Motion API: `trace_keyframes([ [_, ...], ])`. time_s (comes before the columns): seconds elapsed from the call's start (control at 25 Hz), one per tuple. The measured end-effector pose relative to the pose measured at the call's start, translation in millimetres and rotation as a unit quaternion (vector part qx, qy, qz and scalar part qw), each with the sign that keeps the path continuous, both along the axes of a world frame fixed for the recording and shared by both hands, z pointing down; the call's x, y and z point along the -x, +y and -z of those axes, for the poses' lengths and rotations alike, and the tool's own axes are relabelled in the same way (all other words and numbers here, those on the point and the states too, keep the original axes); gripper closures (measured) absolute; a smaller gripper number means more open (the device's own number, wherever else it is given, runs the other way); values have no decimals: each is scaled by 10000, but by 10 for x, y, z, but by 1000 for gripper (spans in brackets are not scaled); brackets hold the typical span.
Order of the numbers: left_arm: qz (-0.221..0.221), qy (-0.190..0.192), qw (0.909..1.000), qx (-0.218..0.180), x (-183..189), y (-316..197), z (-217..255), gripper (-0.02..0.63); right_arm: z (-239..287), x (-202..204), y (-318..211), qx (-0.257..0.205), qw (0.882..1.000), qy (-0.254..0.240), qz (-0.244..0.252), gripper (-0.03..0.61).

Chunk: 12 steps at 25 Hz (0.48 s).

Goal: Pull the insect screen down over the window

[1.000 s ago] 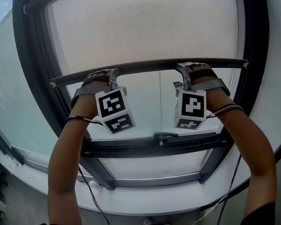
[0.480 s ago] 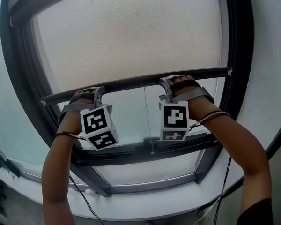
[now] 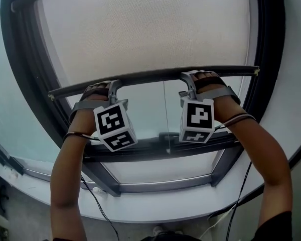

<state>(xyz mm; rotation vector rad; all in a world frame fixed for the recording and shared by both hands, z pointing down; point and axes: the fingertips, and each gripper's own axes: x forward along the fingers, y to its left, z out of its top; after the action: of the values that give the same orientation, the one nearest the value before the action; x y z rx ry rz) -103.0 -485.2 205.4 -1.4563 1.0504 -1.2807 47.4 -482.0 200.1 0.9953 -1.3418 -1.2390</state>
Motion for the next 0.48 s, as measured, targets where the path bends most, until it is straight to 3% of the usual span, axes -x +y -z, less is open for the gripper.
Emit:
trace_keyframes([
  [0.2, -63, -8, 9990, 433, 5, 30, -429, 389, -424, 9, 28, 419, 9991, 71, 20, 354],
  [0.48, -9, -28, 9991, 417, -16, 70, -635, 389, -636, -13, 60, 318, 9995, 34, 33, 354],
])
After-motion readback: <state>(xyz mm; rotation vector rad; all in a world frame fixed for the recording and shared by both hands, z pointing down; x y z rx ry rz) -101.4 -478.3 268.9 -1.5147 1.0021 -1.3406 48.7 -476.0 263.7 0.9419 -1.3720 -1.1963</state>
